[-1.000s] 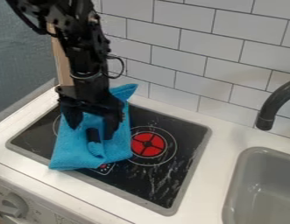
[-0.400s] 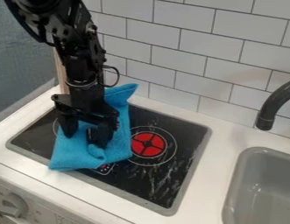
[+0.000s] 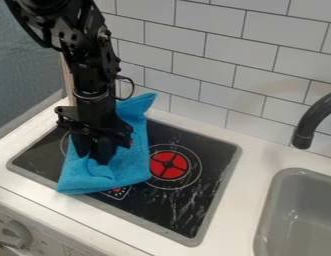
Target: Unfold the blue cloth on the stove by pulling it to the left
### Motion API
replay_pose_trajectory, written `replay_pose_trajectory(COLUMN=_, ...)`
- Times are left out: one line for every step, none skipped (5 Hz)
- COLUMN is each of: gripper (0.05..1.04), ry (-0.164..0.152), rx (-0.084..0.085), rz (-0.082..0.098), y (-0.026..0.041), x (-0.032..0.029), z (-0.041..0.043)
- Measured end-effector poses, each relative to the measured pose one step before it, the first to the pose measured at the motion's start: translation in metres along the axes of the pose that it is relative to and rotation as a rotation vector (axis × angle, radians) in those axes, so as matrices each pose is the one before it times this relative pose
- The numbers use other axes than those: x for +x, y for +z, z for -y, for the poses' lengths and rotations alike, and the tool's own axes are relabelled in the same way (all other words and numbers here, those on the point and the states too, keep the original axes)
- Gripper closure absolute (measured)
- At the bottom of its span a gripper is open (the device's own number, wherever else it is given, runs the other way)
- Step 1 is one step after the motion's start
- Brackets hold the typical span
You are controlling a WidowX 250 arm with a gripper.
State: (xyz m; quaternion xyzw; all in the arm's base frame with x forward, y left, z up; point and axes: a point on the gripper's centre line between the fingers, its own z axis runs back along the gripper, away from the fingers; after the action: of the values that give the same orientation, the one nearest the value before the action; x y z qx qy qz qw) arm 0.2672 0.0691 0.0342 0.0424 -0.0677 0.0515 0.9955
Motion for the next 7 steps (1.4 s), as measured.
replay_pose_trajectory(gripper=0.895, ry=-0.0045, rx=-0.0133, rz=-0.0116, y=0.00076, x=-0.00097, z=0.00196)
replay_pose_trajectory(gripper=0.998, ry=0.0055, rx=-0.0216, rz=-0.0049, y=0.00293, x=0.00223, z=-0.00027)
replay_pose_trajectory(gripper=1.018, ry=-0.0227, rx=-0.0259, rz=0.0033, y=0.00446, x=0.00497, z=0.0018)
replay_pose_trajectory(gripper=1.019, ry=0.0056, rx=-0.0313, rz=0.0122, y=0.00774, x=0.00689, z=-0.00993)
replay_pose_trajectory(gripper=1.019, ry=-0.0178, rx=-0.0375, rz=0.0066, y=0.00507, x=0.003, z=-0.00273)
replay_pose_trajectory(gripper=1.019, ry=-0.0502, rx=-0.0154, rz=0.0151, y=0.00974, x=0.00251, z=-0.01147)
replay_pose_trajectory(gripper=1.019, ry=-0.0776, rx=-0.0041, rz=0.0013, y=0.01504, x=0.00001, z=-0.01907)
